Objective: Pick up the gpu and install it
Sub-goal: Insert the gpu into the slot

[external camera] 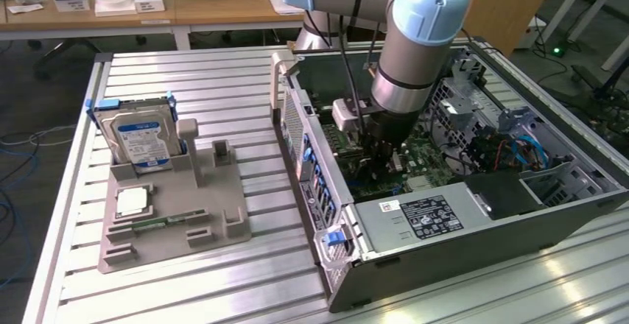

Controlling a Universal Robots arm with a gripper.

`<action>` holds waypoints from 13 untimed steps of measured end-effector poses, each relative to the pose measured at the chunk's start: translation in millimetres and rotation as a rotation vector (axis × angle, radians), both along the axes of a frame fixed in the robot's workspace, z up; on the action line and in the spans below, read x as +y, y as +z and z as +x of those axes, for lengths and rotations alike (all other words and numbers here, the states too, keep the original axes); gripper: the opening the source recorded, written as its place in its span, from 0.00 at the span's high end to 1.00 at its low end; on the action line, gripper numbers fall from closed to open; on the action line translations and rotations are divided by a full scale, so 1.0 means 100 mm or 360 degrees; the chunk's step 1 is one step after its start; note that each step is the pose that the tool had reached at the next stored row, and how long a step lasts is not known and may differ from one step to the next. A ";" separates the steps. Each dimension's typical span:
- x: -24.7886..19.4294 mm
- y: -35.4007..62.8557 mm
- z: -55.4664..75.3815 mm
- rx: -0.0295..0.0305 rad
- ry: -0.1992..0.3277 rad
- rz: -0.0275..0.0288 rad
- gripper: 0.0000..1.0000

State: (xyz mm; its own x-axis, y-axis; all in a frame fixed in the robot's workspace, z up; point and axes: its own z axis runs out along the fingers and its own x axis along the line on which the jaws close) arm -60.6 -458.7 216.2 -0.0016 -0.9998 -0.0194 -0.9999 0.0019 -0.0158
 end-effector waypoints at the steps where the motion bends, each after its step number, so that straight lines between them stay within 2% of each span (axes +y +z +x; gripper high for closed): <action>1: 0.000 0.019 0.00 -0.00033 0.0000 0.00013 0.64; 13: -0.001 0.377 0.00 -0.00309 0.0001 0.00024 0.64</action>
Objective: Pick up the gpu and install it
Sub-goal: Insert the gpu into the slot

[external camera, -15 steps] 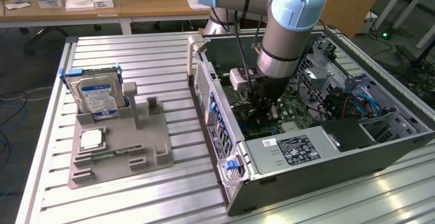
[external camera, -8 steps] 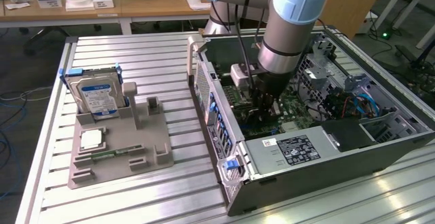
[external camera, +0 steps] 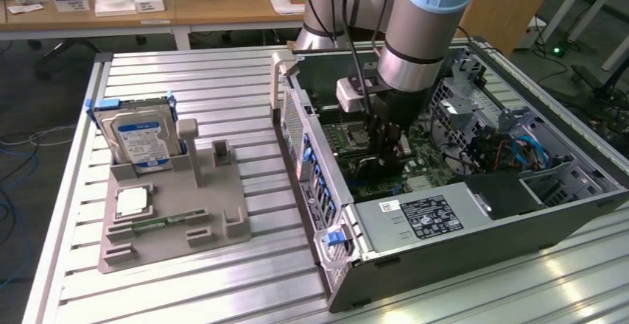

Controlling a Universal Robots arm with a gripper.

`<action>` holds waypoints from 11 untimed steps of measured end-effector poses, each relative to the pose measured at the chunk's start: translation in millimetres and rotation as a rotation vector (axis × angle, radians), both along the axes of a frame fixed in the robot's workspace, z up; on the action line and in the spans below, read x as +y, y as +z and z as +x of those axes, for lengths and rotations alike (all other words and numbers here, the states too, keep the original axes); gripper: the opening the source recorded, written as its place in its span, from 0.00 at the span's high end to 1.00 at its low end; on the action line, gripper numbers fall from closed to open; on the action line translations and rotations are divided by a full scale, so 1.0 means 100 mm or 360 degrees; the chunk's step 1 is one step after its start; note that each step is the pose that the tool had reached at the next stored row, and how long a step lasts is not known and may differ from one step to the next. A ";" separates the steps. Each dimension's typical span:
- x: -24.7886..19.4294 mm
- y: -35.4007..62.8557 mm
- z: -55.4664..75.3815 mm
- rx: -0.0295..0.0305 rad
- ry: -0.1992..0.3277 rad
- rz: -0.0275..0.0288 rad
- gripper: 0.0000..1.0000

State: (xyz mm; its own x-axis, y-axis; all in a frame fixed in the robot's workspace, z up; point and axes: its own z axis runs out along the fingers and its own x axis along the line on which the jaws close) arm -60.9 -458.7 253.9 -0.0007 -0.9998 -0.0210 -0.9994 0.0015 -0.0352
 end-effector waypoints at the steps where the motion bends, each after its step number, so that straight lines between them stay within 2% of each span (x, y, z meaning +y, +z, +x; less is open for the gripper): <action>1: 0.000 0.035 0.00 -0.00016 0.0000 -0.00001 0.64; 7: 0.000 0.264 0.00 -0.00100 0.0000 0.00000 0.64; 11: 0.000 0.276 0.00 -0.00111 0.0000 0.00001 0.64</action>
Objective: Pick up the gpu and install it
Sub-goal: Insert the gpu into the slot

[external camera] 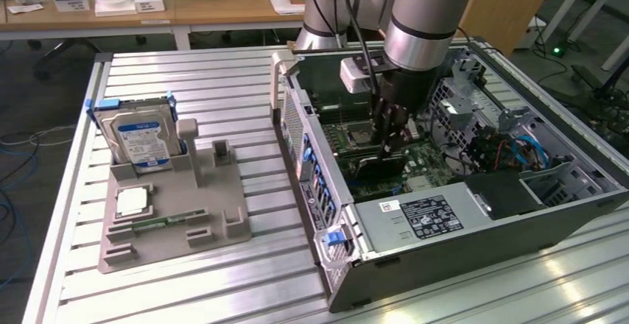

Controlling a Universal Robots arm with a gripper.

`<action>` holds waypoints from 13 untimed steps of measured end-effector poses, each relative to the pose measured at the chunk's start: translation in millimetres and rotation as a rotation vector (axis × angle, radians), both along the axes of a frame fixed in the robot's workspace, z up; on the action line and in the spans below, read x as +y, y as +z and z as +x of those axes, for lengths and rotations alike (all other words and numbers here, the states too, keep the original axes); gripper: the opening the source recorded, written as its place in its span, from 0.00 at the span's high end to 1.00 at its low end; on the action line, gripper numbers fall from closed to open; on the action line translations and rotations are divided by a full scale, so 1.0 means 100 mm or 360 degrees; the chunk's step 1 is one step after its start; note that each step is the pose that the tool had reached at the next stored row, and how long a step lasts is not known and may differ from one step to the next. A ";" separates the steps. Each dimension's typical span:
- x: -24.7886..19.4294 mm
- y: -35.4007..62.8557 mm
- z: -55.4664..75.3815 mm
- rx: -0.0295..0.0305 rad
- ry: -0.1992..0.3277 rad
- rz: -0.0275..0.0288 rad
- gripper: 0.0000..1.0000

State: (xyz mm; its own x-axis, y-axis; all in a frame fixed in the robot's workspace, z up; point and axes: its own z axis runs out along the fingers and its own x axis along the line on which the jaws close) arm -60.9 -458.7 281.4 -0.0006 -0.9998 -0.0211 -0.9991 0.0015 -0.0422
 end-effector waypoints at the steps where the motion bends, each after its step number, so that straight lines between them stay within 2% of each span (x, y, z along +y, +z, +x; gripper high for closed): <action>1: 0.000 0.000 0.00 -0.00001 0.0000 0.00000 0.65; 2: 0.000 0.000 0.00 0.00000 0.0000 0.00000 0.72; 4: 0.000 0.000 0.00 0.00000 0.0000 -0.00002 0.72; 7: 0.000 0.000 0.00 0.00000 0.0000 -0.00002 0.89; 13: 0.000 0.000 0.00 0.00000 0.0000 -0.00002 0.89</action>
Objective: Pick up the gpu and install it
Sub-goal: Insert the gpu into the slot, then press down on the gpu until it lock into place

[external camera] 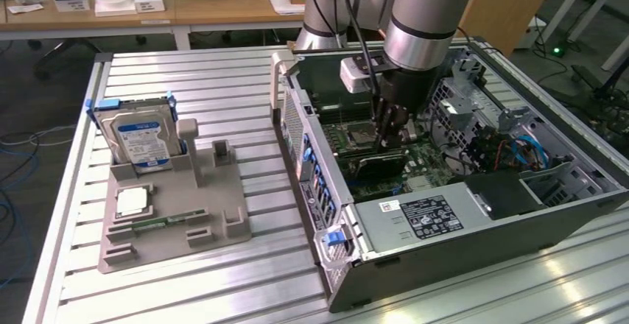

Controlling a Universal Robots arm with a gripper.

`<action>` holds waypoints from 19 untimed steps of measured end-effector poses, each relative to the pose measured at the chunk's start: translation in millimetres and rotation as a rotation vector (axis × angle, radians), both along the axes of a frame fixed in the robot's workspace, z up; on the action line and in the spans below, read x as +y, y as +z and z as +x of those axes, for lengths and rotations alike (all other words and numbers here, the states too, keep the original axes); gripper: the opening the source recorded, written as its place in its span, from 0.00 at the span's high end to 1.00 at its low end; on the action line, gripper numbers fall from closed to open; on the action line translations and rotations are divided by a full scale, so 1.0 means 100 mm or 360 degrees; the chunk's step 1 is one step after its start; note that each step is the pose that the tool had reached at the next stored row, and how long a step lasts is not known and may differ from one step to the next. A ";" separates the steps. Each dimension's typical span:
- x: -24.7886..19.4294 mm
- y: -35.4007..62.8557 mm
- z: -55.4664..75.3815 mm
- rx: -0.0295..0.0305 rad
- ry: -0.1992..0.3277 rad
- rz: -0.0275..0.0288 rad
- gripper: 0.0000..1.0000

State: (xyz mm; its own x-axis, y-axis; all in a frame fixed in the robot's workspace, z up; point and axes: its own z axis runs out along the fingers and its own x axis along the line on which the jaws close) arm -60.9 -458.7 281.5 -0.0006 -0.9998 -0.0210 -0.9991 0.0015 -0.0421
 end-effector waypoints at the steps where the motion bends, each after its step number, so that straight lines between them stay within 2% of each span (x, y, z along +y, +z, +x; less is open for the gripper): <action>1: 0.000 0.000 0.00 -0.00001 0.0000 0.00001 0.89; 9: 0.000 0.000 0.00 0.00000 0.0000 0.00000 0.89; 16: -0.006 -0.001 -0.28 -0.00025 0.0000 0.00001 0.89; 19: -0.005 -0.001 -0.31 -0.00029 0.0000 0.00001 0.89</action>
